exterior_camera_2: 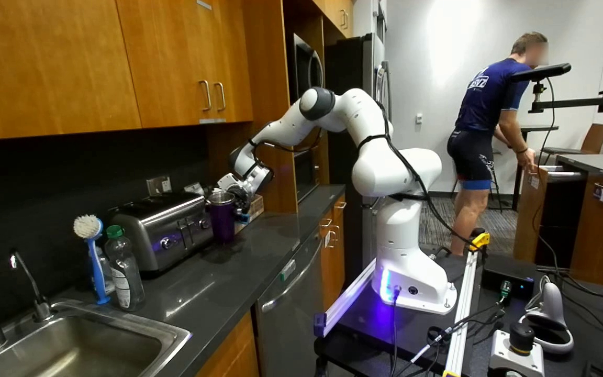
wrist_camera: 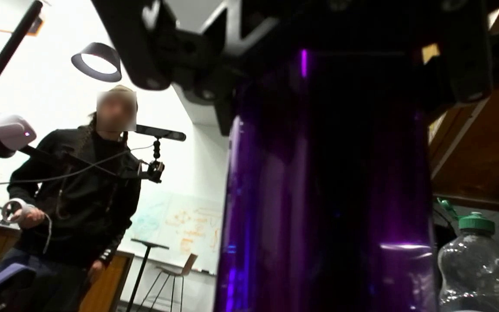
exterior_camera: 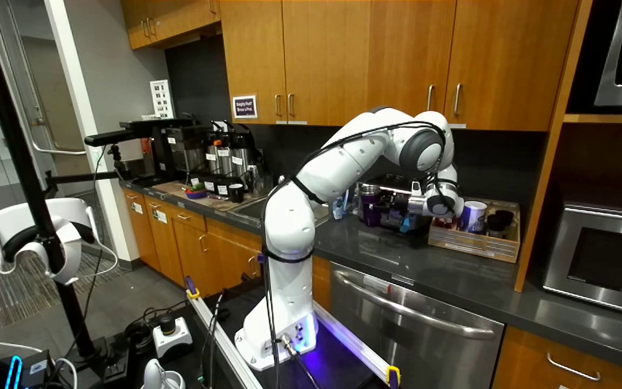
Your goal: Pick up the cup
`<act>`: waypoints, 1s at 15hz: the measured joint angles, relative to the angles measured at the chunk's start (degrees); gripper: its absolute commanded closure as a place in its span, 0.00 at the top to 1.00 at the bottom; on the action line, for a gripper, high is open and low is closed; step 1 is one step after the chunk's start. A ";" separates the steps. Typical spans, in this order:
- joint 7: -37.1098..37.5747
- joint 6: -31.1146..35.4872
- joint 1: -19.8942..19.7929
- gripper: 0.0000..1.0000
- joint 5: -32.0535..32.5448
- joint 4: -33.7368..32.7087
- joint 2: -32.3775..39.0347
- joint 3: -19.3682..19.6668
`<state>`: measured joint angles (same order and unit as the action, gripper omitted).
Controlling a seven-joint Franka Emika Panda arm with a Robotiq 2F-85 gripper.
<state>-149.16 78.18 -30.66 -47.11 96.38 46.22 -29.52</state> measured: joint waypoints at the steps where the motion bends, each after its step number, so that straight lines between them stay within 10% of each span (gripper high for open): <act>1: 0.01 -1.13 -0.13 0.67 -0.02 -0.35 1.30 0.13; 8: 0.52 -2.60 -0.20 0.67 -0.45 -1.24 4.36 0.31; 15: 0.81 1.37 12.83 0.67 -14.59 0.69 -0.99 18.45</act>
<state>-148.35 79.55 -17.83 -61.70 97.07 45.24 -11.07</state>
